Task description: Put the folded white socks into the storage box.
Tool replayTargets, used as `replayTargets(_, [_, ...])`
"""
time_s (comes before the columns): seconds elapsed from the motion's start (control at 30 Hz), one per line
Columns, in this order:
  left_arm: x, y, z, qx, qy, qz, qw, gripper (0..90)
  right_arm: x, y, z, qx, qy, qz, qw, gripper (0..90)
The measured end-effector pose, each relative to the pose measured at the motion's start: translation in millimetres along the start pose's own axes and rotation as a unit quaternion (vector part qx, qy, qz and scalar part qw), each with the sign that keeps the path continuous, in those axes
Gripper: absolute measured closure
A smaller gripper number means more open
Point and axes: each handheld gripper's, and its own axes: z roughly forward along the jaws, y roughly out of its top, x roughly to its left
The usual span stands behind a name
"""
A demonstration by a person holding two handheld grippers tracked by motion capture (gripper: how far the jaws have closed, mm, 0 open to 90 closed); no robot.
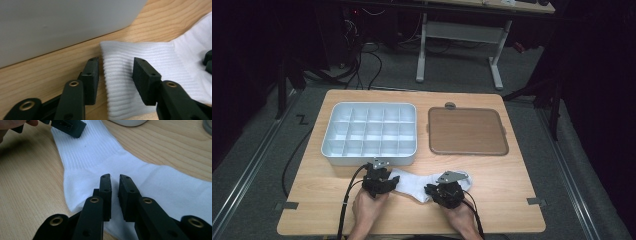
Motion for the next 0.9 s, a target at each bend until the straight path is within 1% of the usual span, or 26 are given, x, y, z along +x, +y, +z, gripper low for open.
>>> replayTargets(0.03, [-1.4,-0.8,0.7,0.001,0.001,0.004,1.0,59.4,0.3,-0.8,-0.1,-0.002,-0.001,-0.004,1.0,81.4])
replayTargets(0.1, [-2.7,-2.0,1.7,-0.004,0.002,0.004,1.0,65.1,1.7,0.5,-0.2,0.004,-0.006,-0.015,0.9999,80.9])
replayTargets(0.2, [-3.9,-2.1,2.9,-0.005,0.002,0.001,1.0,69.2,1.8,0.3,-0.1,0.005,-0.006,-0.015,0.9998,80.6])
replayTargets(0.27, [-3.7,-1.5,2.9,-0.003,0.0,-0.003,1.0,71.8,1.9,-0.9,0.0,0.001,-0.006,-0.018,0.9998,80.6])
replayTargets(0.3, [-3.2,-0.7,3.0,0.001,-0.003,-0.008,1.0,75.7,2.4,-1.4,0.0,-0.001,-0.008,-0.019,0.9998,80.6])
replayTargets(0.37, [-3.4,0.4,3.1,0.009,-0.006,-0.008,0.9999,77.0,2.5,-1.4,0.0,-0.001,-0.008,-0.019,0.9998,80.5])
replayTargets(0.43, [-3.9,1.3,2.3,0.014,-0.009,-0.002,0.9999,79.8,2.5,-1.2,0.0,0.0,-0.008,-0.02,0.9998,80.4])
replayTargets(0.47, [-3.8,1.6,1.9,0.016,-0.01,-0.001,0.9998,79.8,2.5,-1.2,0.0,0.0,-0.008,-0.02,0.9998,80.4])
replayTargets(0.57, [-3.6,3.9,-0.2,0.016,-0.015,-0.01,0.9997,80.6,3.1,-0.4,-0.2,0.004,-0.01,-0.023,0.9997,80.3])
replayTargets(0.63, [-4.6,5.0,-2.0,0.014,-0.018,-0.01,0.9997,80.9,3.8,0.0,0.1,0.004,-0.011,-0.024,0.9996,80.1])
replayTargets(0.7, [-5.9,6.7,-4.8,0.014,-0.021,-0.008,0.9997,80.9,4.2,0.1,0.0,0.005,-0.013,-0.025,0.9996,80.1])
replayTargets(0.73, [-6.9,7.1,-5.9,0.017,-0.02,-0.004,0.9997,81.0,4.3,0.5,0.1,0.007,-0.013,-0.024,0.9996,80.2])
replayTargets(0.8, [-9.2,8.8,-9.9,0.013,-0.024,0.004,0.9996,81.1,5.1,1.9,0.0,0.013,-0.012,-0.022,0.9996,80.2])
replayTargets(0.9, [-11.4,12.8,-15.0,0.007,-0.033,-0.005,0.9994,81.4,6.2,3.2,1.0,0.016,-0.011,-0.028,0.9994,80.4])
